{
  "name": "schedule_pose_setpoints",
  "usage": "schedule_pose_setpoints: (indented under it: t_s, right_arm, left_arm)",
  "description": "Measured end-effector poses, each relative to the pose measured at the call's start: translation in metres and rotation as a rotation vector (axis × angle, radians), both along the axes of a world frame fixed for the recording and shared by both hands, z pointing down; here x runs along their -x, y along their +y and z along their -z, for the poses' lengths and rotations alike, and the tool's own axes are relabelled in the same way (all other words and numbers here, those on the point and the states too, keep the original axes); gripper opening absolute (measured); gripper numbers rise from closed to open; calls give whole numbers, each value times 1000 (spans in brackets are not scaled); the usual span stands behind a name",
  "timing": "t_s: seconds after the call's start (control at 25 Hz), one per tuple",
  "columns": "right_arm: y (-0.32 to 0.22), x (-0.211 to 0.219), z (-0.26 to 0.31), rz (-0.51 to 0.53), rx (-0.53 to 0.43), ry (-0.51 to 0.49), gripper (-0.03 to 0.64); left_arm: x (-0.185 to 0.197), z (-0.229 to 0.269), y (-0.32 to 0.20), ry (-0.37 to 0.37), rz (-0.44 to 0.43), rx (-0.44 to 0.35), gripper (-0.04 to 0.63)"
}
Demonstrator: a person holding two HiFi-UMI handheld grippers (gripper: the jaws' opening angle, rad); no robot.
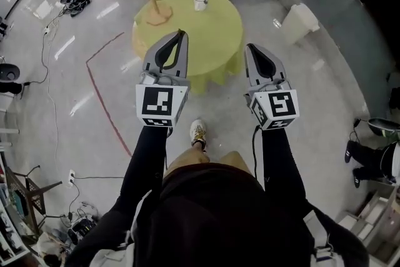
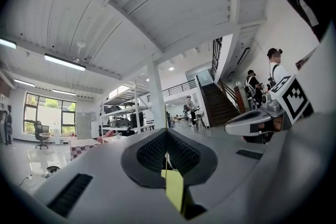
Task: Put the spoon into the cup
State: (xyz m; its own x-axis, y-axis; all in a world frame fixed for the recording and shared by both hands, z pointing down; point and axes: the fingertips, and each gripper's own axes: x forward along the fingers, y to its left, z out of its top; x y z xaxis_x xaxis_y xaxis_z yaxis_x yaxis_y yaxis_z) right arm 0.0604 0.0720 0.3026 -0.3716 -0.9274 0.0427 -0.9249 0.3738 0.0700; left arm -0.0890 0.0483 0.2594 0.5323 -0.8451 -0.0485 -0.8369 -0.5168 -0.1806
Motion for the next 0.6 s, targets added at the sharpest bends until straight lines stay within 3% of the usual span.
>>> schedule_pose_setpoints:
  t_s: [0.36, 0.6]
  right_arm:
    - [-79, 9, 3, -39, -16, -5, 28]
    - [-107, 14, -4, -51, -6, -3, 28]
  left_arm:
    - [6, 4, -84, -1, -46, -15, 15]
    - [8, 0, -114, -6, -63, -12, 15]
